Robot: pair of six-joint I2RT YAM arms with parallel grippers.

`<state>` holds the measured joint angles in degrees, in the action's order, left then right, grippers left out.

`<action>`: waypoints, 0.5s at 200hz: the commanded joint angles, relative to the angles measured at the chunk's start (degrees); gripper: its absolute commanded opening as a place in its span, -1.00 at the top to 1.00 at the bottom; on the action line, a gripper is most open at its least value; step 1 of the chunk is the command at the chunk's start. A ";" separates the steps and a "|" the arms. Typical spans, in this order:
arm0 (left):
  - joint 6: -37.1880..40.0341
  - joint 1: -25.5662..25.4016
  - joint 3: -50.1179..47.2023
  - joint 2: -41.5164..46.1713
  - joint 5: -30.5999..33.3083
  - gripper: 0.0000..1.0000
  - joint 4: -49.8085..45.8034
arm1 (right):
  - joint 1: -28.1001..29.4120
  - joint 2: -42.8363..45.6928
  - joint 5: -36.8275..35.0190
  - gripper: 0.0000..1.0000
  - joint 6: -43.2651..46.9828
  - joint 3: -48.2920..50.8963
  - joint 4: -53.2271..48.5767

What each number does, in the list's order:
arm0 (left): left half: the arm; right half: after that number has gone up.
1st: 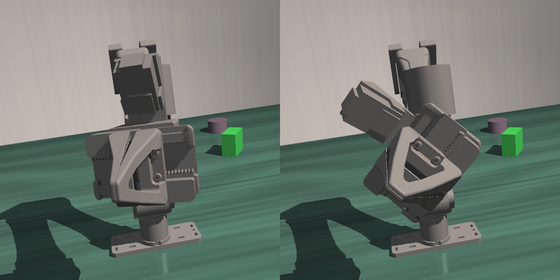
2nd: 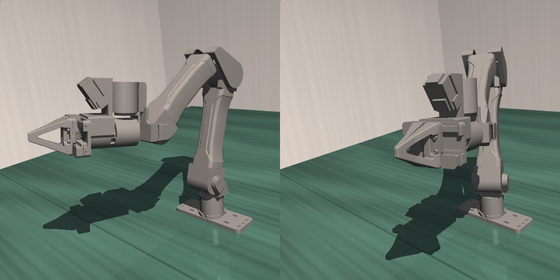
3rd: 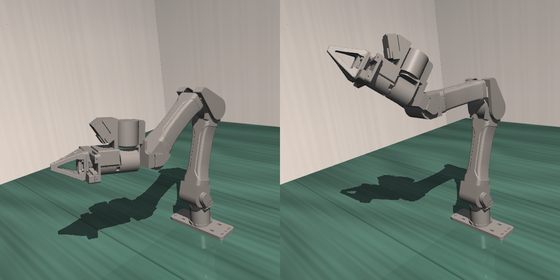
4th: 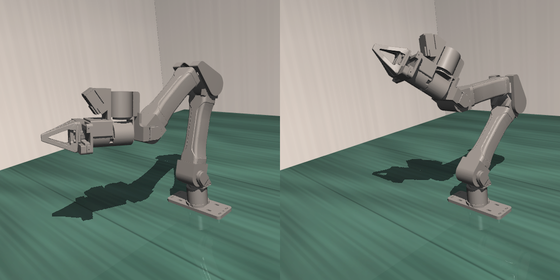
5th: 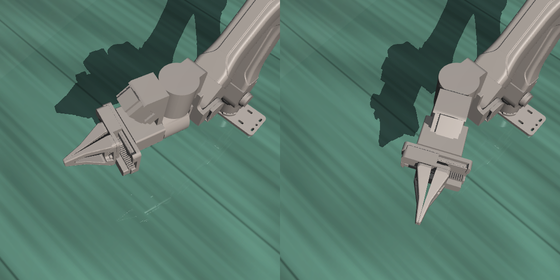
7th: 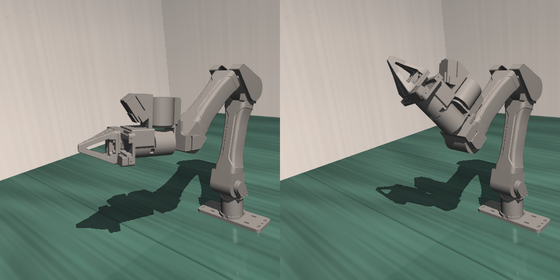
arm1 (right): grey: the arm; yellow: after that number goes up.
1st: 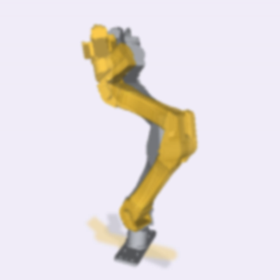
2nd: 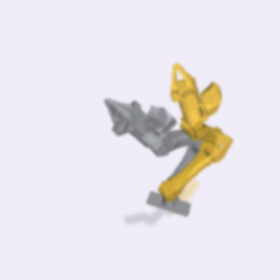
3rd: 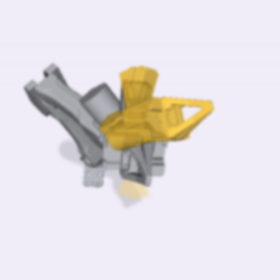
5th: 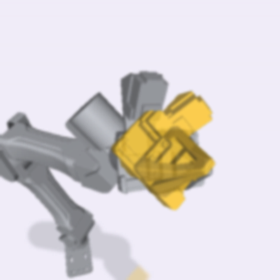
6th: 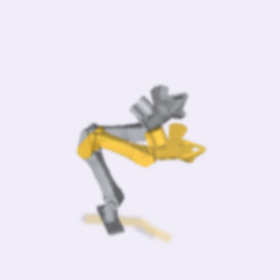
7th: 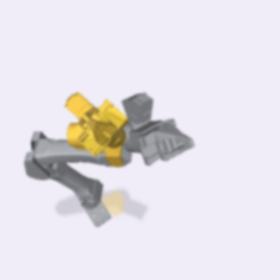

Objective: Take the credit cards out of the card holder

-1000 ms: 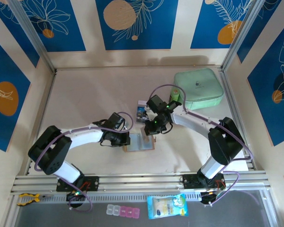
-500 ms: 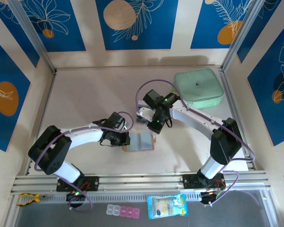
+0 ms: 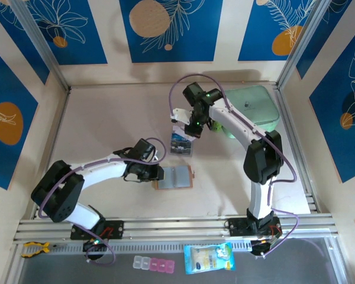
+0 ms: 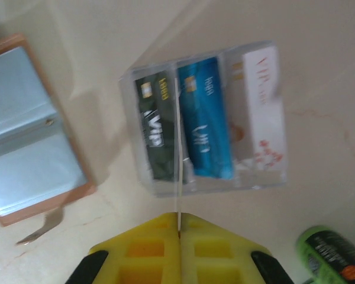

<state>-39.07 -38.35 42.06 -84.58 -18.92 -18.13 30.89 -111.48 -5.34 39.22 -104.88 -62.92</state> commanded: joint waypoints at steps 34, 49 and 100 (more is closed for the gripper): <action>0.04 1.41 1.97 3.39 2.19 0.51 -4.16 | -2.93 -8.84 2.61 1.00 5.31 -11.67 -6.33; 0.17 1.52 2.02 4.25 3.25 0.51 -4.71 | -3.27 -10.37 2.20 1.00 6.23 -12.98 -6.22; -0.45 1.53 1.41 6.32 5.30 0.51 -5.33 | -4.16 -14.27 2.24 1.00 8.01 -15.39 -5.33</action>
<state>-39.07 -37.28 42.68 -79.72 -15.31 -21.80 27.16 -123.98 -4.49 45.10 -117.80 -66.87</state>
